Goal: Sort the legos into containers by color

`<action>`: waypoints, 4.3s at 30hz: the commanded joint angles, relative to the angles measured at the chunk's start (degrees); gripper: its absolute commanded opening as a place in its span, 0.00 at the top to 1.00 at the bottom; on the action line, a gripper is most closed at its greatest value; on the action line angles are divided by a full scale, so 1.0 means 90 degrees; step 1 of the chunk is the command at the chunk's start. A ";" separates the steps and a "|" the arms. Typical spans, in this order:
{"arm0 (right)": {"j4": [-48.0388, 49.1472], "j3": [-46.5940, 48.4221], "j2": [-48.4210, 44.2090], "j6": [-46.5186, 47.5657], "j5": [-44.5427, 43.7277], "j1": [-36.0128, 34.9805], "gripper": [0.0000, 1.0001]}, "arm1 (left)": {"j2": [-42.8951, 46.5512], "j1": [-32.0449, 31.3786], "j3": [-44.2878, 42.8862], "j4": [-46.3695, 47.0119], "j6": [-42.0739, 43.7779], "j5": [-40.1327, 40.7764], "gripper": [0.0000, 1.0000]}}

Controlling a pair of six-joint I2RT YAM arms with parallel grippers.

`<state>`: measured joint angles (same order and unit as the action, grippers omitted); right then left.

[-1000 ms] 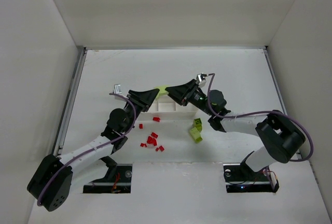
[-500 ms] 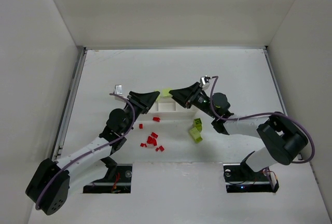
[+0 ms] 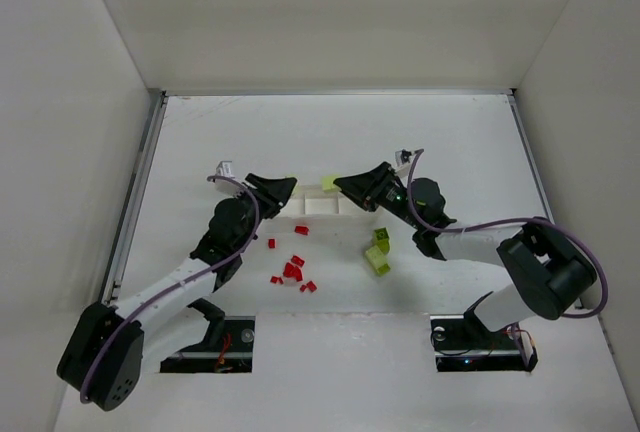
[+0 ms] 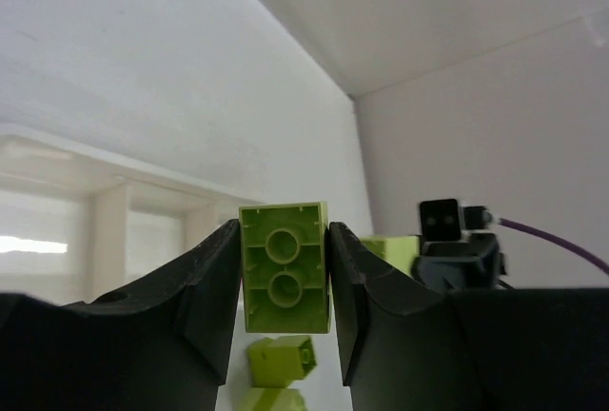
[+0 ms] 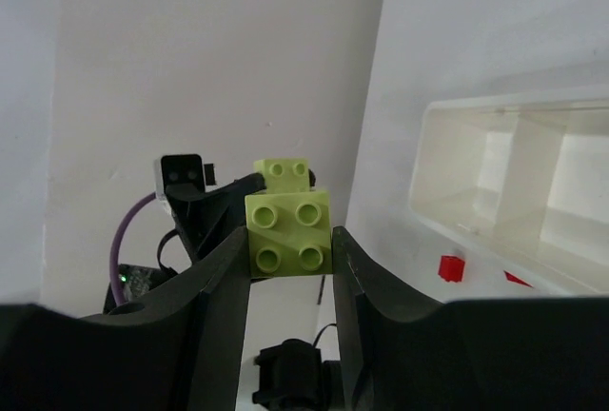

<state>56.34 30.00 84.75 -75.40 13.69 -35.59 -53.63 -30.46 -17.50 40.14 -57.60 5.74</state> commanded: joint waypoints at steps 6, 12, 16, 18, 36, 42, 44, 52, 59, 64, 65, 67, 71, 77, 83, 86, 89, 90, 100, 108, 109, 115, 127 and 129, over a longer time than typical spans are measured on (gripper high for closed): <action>-0.0565 0.0036 -0.0539 0.0799 -0.0340 -0.0054 0.81 | -0.1842 0.0030 -0.1424 -0.0827 0.1146 0.0749 0.74; -0.0908 0.0016 -0.0784 0.1092 -0.0447 -0.0093 0.81 | -0.2479 0.0030 -0.1669 -0.1090 0.1186 0.1061 0.72; -0.1025 0.0046 -0.0803 0.1121 -0.0486 -0.0093 0.81 | -0.2421 -0.0009 -0.1611 -0.1266 0.1186 0.1296 0.64; -0.1035 0.0065 -0.0803 0.1141 -0.0486 -0.0093 0.81 | -0.2294 -0.0029 -0.1582 -0.1354 0.1186 0.1286 0.58; -0.0156 0.0680 0.0046 0.0302 -0.0291 -0.0395 0.80 | -0.0204 -0.1054 -0.0049 0.0509 -0.0923 0.0788 0.35; 0.0068 0.0836 0.0300 0.0126 -0.0271 -0.0581 0.80 | -0.0428 -0.1006 0.0088 0.1066 -0.1197 0.0545 0.34; 0.0146 0.0876 0.0407 0.0018 -0.0271 -0.0649 0.80 | -0.0555 -0.0996 0.0176 0.1514 -0.1265 0.0534 0.35; 0.0966 0.0798 0.0769 -0.0616 -0.0125 -0.0689 0.80 | -0.0917 -0.0976 0.0255 0.2444 -0.1412 0.0583 0.56; 0.1279 0.0642 0.0817 -0.0792 -0.0203 -0.0698 0.80 | -0.0634 -0.0966 0.0264 0.2259 -0.1305 0.0739 0.67; 0.1348 0.0632 0.0857 -0.0842 -0.0184 -0.0689 0.80 | -0.0439 -0.0849 0.0245 0.2113 -0.1188 0.0671 0.75; 0.1348 0.0603 0.0857 -0.0832 -0.0184 -0.0659 0.80 | -0.0351 -0.0820 0.0274 0.2064 -0.1139 0.0661 0.76; 0.1367 0.0525 0.0828 -0.0851 -0.0174 -0.0572 0.80 | -0.0136 -0.0762 0.0323 0.1889 -0.1032 0.0671 0.78; 0.1290 0.0378 0.0623 -0.0744 -0.0135 -0.0454 0.80 | 0.0322 -0.0518 0.0333 0.1167 -0.0710 0.0622 0.80; 0.0880 0.0280 0.0573 -0.0393 -0.0203 -0.0434 0.81 | 0.1191 -0.0205 0.0518 0.0122 -0.0173 0.0651 0.80; -0.0739 0.1001 0.0798 0.0592 -0.0563 -0.0668 0.80 | 0.1885 -0.0107 0.0353 -0.1177 0.0433 0.0797 0.80; -0.1696 0.1548 0.1003 0.1169 -0.0954 -0.0932 0.80 | 0.1984 -0.0146 0.0168 -0.1782 0.0764 0.0964 0.80; -0.2429 0.2056 0.1227 0.1696 -0.1374 -0.1137 0.79 | 0.1974 -0.0146 0.0030 -0.2203 0.1009 0.1042 0.80; -0.2644 0.2231 0.1325 0.1852 -0.1481 -0.1196 0.79 | 0.1974 -0.0146 0.0020 -0.2282 0.1039 0.1091 0.80; -0.3681 0.3395 0.2106 0.2459 -0.1981 -0.1450 0.75 | 0.1886 -0.0058 -0.0097 -0.2546 0.1283 0.1247 0.78; -0.3769 0.3747 0.2302 0.2440 -0.1912 -0.1479 0.58 | 0.1652 -0.0058 -0.0185 -0.2439 0.1371 0.1296 0.78; -0.3769 0.3757 0.2273 0.2449 -0.1902 -0.1479 0.57 | 0.1603 -0.0048 -0.0204 -0.2419 0.1390 0.1296 0.78; -0.3662 0.3562 0.2068 0.2410 -0.1883 -0.1470 0.50 | 0.1301 -0.0107 -0.0243 -0.2097 0.1400 0.1345 0.78; -0.3310 0.2050 0.0567 0.2731 -0.2185 -0.1314 0.72 | 0.0052 -0.0272 -0.0672 -0.1736 0.1712 0.1384 0.77; -0.3417 0.1581 -0.0039 0.3044 -0.2419 -0.1323 0.72 | -0.0338 -0.0341 -0.0829 -0.1716 0.1859 0.1432 0.77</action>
<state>22.65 47.68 91.79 -52.12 -4.54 -47.97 -53.82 -32.67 -21.52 21.41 -43.72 17.54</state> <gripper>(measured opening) 0.281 0.348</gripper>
